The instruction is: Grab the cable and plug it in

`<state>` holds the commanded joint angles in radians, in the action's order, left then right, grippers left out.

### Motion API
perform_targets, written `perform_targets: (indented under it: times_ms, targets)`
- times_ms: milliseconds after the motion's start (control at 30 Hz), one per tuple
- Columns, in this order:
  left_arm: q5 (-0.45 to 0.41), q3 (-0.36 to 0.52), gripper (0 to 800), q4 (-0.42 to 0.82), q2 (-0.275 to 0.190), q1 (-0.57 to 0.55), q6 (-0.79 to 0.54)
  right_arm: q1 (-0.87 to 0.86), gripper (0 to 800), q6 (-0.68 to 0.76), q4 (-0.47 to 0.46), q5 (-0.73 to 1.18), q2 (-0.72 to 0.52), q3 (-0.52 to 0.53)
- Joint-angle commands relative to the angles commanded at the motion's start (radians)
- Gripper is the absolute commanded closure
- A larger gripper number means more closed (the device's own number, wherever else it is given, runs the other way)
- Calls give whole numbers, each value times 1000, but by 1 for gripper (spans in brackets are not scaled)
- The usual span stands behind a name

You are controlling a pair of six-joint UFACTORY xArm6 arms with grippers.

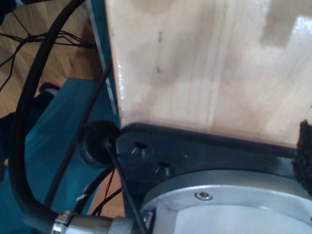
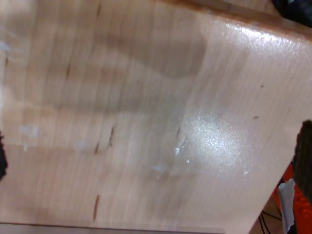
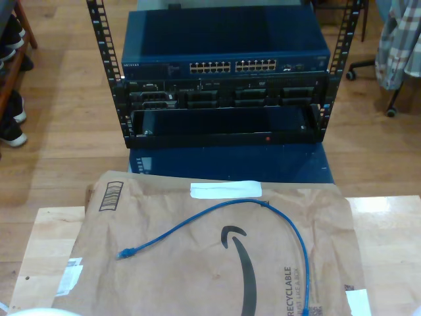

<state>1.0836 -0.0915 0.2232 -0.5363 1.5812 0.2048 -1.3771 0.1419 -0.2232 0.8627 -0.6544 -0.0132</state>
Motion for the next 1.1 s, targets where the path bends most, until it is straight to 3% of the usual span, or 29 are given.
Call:
perform_targets:
  times_ms: [1100]
  targets:
    - [0,0,1,0,0,0,0,0,0,0,0,0,0,0]
